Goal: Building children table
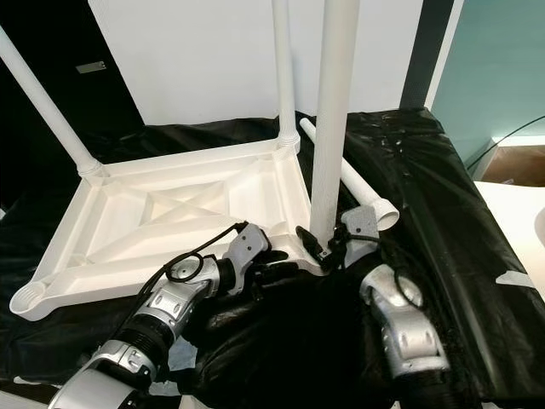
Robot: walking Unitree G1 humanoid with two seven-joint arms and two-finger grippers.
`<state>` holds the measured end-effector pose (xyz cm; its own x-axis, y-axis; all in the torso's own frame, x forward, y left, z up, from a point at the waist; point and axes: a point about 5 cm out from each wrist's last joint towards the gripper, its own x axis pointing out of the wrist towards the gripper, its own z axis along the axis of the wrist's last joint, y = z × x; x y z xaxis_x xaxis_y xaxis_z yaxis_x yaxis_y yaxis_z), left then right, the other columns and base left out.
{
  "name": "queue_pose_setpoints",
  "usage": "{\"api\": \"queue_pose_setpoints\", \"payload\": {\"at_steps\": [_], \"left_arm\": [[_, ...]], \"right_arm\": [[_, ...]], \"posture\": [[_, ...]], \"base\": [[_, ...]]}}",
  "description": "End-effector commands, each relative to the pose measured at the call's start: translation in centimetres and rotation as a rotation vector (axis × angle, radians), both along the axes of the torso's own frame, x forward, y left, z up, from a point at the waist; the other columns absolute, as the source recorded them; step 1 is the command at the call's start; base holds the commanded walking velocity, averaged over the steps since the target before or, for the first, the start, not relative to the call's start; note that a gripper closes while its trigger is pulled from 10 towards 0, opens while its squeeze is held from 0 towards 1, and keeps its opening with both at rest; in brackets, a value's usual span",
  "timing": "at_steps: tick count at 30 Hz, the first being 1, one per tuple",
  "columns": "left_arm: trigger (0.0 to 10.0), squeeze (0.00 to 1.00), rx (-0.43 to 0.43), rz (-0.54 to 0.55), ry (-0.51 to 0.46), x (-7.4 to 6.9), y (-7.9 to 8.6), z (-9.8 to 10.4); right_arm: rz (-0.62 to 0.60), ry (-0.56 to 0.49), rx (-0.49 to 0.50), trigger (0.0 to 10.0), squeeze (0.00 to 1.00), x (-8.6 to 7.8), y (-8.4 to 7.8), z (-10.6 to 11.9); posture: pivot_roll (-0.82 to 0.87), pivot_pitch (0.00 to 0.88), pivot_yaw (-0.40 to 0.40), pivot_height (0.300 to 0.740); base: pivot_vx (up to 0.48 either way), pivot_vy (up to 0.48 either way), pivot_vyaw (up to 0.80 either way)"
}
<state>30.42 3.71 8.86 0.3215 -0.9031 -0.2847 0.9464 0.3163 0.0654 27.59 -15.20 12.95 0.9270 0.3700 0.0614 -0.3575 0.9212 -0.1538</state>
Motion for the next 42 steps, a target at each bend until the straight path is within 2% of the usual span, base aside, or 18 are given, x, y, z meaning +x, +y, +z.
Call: {"api": "queue_pose_setpoints", "payload": {"at_steps": [1, 2, 3, 4, 6, 7, 10, 11, 12, 17, 21, 30, 31, 32, 33, 34, 40, 42], "left_arm": [[10.0, 0.0, 0.06, -0.008, 0.116, -1.3, 0.7, -2.7], [10.0, 0.0, 0.061, -0.007, 0.115, -1.3, 0.7, -2.7], [10.0, 0.0, 0.061, -0.007, 0.115, -1.3, 0.7, -2.7], [10.0, 0.0, 0.061, -0.008, 0.115, -1.3, 0.7, -2.7], [10.0, 0.0, 0.06, -0.009, 0.115, -1.3, 0.6, -2.7], [10.0, 0.0, 0.061, -0.01, 0.115, -1.3, 0.6, -2.7], [10.0, 0.0, 0.06, -0.009, 0.116, -1.3, 0.5, -2.7], [10.0, 0.0, 0.06, -0.009, 0.116, -1.3, 0.5, -2.7], [10.0, 0.0, 0.06, -0.01, 0.115, -1.3, 0.4, -2.7], [10.0, 0.0, 0.053, -0.012, 0.115, -1.3, 0.1, -2.7], [10.0, 0.0, 0.053, -0.01, 0.116, -1.4, 0.2, -2.8], [10.0, 0.0, 0.049, -0.006, 0.116, -1.4, 0.2, -2.7], [10.0, 0.0, 0.048, -0.005, 0.115, -1.4, 0.2, -2.7], [10.0, 0.0, 0.048, -0.005, 0.115, -1.4, 0.2, -2.7], [10.0, 0.0, 0.049, -0.004, 0.115, -1.4, 0.3, -2.7], [10.0, 0.0, 0.05, -0.004, 0.116, -1.4, 0.3, -2.8], [10.0, 0.0, 0.055, -0.006, 0.12, -1.5, 0.4, -2.9], [10.0, 0.0, 0.058, -0.011, 0.12, -1.5, 0.4, -2.9]], "right_arm": [[-0.116, 0.028, -0.029, 0.0, 0.0, -0.1, -1.1, -1.0], [-0.139, 0.016, -0.045, 4.9, 0.0, 0.0, -1.2, -0.9], [-0.148, 0.013, -0.054, 4.9, 0.0, 0.0, -1.2, -0.9], [-0.11, 0.015, -0.062, 10.0, 0.0, 0.0, -1.0, -0.9], [-0.082, 0.017, -0.067, 10.0, 0.0, -0.1, -0.8, -1.0], [-0.044, 0.029, -0.061, 10.0, 1.0, -0.1, -0.9, -1.0], [0.025, 0.057, -0.078, 10.0, 1.0, 0.2, -1.2, -0.8], [0.062, 0.059, -0.099, 10.0, 0.71, 0.3, -1.3, -0.8], [0.132, 0.07, -0.132, 10.0, 0.0, 0.1, -1.2, -1.0], [0.225, 0.087, -0.177, 10.0, 0.0, -0.2, -1.4, -1.3], [0.247, 0.062, -0.235, 10.0, 0.0, 0.9, -2.5, -0.4], [0.306, 0.038, -0.293, 9.6, 0.0, 2.3, -3.5, 1.2], [0.321, 0.039, -0.302, 6.4, 0.0, 2.3, -3.5, 1.3], [0.321, 0.039, -0.302, 6.4, 0.0, 2.3, -3.5, 1.3], [0.334, 0.043, -0.305, 1.8, 0.0, 2.3, -3.5, 1.3], [0.347, 0.048, -0.301, 0.0, 0.0, 2.3, -3.5, 1.3], [0.353, 0.072, -0.276, 0.0, 0.0, 2.0, -3.4, 1.0], [0.342, 0.102, -0.254, 0.0, 0.0, 1.1, -3.0, -0.2]], "posture": [[-0.08, 0.0, 0.092, 0.74], [-0.08, 0.0, 0.093, 0.74], [-0.08, 0.0, 0.093, 0.74], [-0.09, 0.0, 0.094, 0.74], [-0.09, 0.0, 0.094, 0.74], [-0.09, 0.0, 0.092, 0.74], [-0.09, 0.0, 0.091, 0.74], [-0.1, 0.0, 0.09, 0.74], [-0.1, 0.0, 0.086, 0.74], [-0.09, 0.0, 0.085, 0.74], [-0.09, 0.0, 0.081, 0.74], [-0.08, 0.0, 0.079, 0.74], [-0.08, 0.0, 0.08, 0.74], [-0.08, 0.0, 0.08, 0.74], [-0.08, 0.0, 0.08, 0.74], [-0.08, 0.0, 0.082, 0.74], [-0.08, 0.0, 0.081, 0.74], [-0.08, 0.0, 0.083, 0.74]], "base": [[0.0, 0.0, 0.0], [0.0, 0.0, 0.0], [0.0, 0.0, 0.0], [0.0, 0.0, 0.0], [0.0, 0.0, 0.0], [0.0, 0.0, 0.0], [0.0, 0.0, 0.0], [0.0, 0.0, 0.0], [0.0, 0.0, 0.0], [0.0, 0.0, 0.0], [0.0, 0.0, 0.0], [0.0, 0.0, 0.0], [0.0, 0.0, 0.0], [0.0, 0.0, 0.0], [0.0, 0.0, 0.0], [0.0, 0.0, 0.0], [0.0, 0.0, 0.0], [0.0, 0.0, 0.0]]}}
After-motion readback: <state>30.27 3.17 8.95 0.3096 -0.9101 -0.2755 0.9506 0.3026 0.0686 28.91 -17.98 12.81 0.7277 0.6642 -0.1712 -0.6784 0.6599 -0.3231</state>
